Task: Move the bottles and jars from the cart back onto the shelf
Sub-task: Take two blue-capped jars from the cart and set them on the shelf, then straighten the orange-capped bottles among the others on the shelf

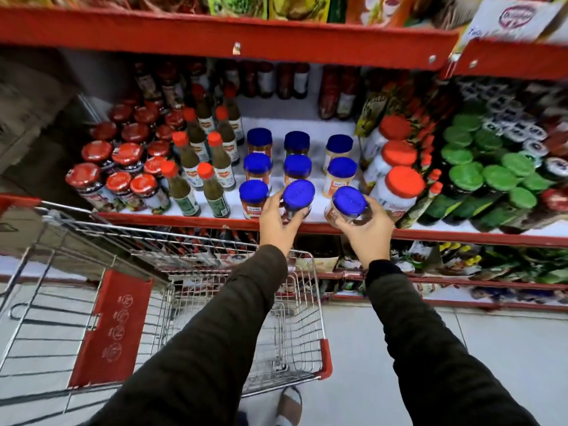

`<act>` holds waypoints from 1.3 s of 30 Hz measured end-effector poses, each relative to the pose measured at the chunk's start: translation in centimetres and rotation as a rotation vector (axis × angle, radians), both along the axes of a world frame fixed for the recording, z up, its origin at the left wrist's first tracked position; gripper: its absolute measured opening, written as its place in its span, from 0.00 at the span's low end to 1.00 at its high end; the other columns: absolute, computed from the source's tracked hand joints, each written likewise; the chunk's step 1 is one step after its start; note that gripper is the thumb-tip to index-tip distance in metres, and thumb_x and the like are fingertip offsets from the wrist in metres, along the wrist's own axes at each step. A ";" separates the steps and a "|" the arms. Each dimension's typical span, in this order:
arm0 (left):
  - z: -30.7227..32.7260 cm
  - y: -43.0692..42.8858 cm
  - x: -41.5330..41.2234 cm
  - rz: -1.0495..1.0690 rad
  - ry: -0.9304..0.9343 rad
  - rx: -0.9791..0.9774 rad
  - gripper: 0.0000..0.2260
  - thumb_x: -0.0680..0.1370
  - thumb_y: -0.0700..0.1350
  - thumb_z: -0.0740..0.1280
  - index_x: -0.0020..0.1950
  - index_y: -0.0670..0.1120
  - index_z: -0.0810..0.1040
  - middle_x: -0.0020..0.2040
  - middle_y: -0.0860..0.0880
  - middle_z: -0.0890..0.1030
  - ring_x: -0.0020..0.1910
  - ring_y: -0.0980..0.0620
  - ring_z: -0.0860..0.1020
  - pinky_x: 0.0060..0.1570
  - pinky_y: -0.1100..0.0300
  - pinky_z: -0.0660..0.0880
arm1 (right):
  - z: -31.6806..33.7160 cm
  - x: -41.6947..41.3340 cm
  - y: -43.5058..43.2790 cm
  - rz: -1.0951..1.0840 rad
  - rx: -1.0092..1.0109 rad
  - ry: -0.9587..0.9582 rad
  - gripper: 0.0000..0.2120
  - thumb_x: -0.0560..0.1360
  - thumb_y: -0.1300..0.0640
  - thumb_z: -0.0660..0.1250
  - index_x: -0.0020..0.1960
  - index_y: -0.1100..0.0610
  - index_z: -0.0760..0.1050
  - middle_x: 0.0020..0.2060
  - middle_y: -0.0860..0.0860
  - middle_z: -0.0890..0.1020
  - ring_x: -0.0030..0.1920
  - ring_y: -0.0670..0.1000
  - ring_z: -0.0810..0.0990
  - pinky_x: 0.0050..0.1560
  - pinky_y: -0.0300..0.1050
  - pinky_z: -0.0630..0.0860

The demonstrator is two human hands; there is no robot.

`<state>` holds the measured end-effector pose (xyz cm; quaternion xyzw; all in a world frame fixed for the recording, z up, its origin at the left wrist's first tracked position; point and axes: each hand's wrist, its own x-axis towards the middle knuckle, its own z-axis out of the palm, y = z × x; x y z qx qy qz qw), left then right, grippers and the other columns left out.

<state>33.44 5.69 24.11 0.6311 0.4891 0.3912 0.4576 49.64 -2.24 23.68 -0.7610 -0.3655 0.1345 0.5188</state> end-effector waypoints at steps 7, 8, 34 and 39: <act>-2.2 2.8 2.3 0.017 0.092 -0.091 0.27 0.75 0.41 0.74 0.72 0.42 0.71 0.68 0.42 0.75 0.66 0.47 0.75 0.70 0.53 0.71 | -0.8 2.3 3.2 0.025 -0.084 -0.010 0.27 0.65 0.53 0.83 0.61 0.61 0.80 0.48 0.53 0.85 0.50 0.55 0.84 0.51 0.41 0.76; -2.4 2.8 2.4 0.014 0.097 -0.105 0.27 0.75 0.41 0.74 0.72 0.42 0.71 0.68 0.42 0.75 0.67 0.46 0.75 0.70 0.51 0.72 | -0.8 2.3 3.3 0.034 -0.100 -0.011 0.27 0.65 0.54 0.83 0.61 0.61 0.80 0.47 0.52 0.84 0.49 0.55 0.84 0.52 0.40 0.75; -1.2 0.5 -12.0 0.045 0.265 0.316 0.23 0.83 0.48 0.60 0.78 0.49 0.63 0.79 0.50 0.63 0.81 0.50 0.57 0.78 0.42 0.58 | 1.4 -13.7 4.3 0.227 -0.130 -0.349 0.35 0.80 0.52 0.67 0.82 0.53 0.54 0.84 0.50 0.48 0.85 0.56 0.44 0.83 0.64 0.50; -0.7 3.6 -16.7 0.129 0.226 0.344 0.24 0.83 0.46 0.61 0.79 0.49 0.61 0.80 0.50 0.60 0.81 0.52 0.55 0.80 0.52 0.56 | 2.6 -18.4 7.6 0.342 -0.085 -0.266 0.34 0.80 0.48 0.68 0.81 0.53 0.58 0.84 0.51 0.54 0.84 0.53 0.49 0.83 0.60 0.55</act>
